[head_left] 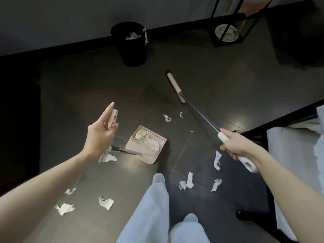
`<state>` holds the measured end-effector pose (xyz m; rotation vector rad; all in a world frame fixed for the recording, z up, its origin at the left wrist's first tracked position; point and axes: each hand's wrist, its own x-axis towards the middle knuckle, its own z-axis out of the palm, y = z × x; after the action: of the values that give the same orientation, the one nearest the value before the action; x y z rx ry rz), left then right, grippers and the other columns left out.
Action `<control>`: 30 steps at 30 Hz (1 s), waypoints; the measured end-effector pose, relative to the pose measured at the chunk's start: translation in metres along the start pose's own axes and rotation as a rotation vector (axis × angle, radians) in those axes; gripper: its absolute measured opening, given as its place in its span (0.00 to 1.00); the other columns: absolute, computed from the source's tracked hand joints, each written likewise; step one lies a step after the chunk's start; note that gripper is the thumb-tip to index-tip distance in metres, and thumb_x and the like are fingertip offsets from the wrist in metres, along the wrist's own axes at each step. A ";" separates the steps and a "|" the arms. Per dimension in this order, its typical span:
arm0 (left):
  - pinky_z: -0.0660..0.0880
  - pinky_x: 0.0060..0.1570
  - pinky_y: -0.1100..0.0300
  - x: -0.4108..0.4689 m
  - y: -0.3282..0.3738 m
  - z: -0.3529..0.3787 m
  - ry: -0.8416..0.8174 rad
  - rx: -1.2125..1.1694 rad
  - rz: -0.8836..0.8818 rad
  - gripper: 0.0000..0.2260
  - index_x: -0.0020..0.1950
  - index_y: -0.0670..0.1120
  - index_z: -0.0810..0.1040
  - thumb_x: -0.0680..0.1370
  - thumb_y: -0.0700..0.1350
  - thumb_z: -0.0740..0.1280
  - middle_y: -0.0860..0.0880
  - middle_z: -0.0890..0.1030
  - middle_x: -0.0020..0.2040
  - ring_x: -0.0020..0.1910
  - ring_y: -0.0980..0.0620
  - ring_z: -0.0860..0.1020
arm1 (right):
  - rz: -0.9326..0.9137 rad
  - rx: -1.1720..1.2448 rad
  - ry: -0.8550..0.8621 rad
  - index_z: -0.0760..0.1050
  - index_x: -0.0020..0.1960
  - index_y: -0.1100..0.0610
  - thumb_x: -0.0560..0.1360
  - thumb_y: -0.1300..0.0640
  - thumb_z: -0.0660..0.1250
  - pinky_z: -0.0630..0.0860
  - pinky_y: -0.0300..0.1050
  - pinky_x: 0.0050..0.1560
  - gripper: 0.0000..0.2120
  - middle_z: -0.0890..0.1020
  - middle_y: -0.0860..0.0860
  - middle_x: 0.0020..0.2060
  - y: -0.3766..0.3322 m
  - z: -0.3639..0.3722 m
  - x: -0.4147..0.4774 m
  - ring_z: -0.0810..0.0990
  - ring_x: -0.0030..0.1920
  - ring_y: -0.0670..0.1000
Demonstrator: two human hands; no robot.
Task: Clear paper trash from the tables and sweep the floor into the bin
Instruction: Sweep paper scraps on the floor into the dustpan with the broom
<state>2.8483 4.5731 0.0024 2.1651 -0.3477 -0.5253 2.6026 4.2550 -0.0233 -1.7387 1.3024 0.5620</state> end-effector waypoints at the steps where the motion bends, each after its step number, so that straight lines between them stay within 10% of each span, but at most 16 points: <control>1: 0.73 0.63 0.49 -0.002 -0.001 0.000 0.009 -0.003 0.003 0.28 0.72 0.66 0.64 0.79 0.39 0.65 0.58 0.75 0.63 0.59 0.48 0.78 | 0.002 -0.018 -0.009 0.58 0.75 0.43 0.74 0.64 0.58 0.66 0.39 0.24 0.34 0.77 0.53 0.29 -0.010 0.003 0.010 0.68 0.23 0.48; 9: 0.75 0.54 0.63 -0.029 -0.009 0.003 0.063 0.040 0.035 0.29 0.71 0.67 0.64 0.79 0.39 0.66 0.60 0.75 0.62 0.50 0.71 0.76 | -0.027 -0.429 -0.220 0.54 0.77 0.61 0.73 0.68 0.63 0.69 0.33 0.24 0.35 0.72 0.52 0.44 -0.035 0.051 0.035 0.66 0.31 0.47; 13: 0.76 0.45 0.61 -0.065 -0.010 0.008 0.080 0.070 0.039 0.29 0.72 0.66 0.63 0.79 0.39 0.65 0.57 0.77 0.60 0.35 0.62 0.75 | 0.015 -0.657 -0.251 0.46 0.79 0.52 0.71 0.69 0.58 0.72 0.46 0.46 0.41 0.74 0.57 0.62 0.018 0.070 -0.004 0.77 0.53 0.58; 21: 0.76 0.58 0.46 -0.183 -0.022 0.027 0.147 0.109 0.059 0.29 0.72 0.67 0.61 0.79 0.40 0.65 0.61 0.75 0.59 0.51 0.52 0.79 | 0.052 -0.861 -0.352 0.37 0.78 0.46 0.72 0.71 0.59 0.76 0.49 0.53 0.47 0.64 0.56 0.74 0.173 0.086 -0.117 0.71 0.65 0.62; 26: 0.77 0.56 0.44 -0.246 -0.033 0.035 0.162 0.130 0.039 0.29 0.71 0.68 0.61 0.79 0.42 0.65 0.48 0.79 0.59 0.49 0.41 0.80 | 0.081 -0.740 -0.418 0.41 0.77 0.40 0.71 0.69 0.56 0.75 0.43 0.34 0.45 0.74 0.57 0.66 0.250 0.078 -0.184 0.77 0.41 0.55; 30: 0.77 0.56 0.48 -0.281 -0.038 0.040 0.145 0.133 0.018 0.28 0.71 0.68 0.62 0.78 0.43 0.65 0.47 0.81 0.56 0.42 0.50 0.77 | 0.159 -0.393 -0.419 0.52 0.76 0.38 0.71 0.71 0.57 0.69 0.38 0.23 0.42 0.73 0.55 0.29 0.293 0.054 -0.214 0.68 0.21 0.50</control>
<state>2.5856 4.6868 0.0192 2.3107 -0.3301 -0.3412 2.2632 4.3921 0.0045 -1.7026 1.0806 1.2701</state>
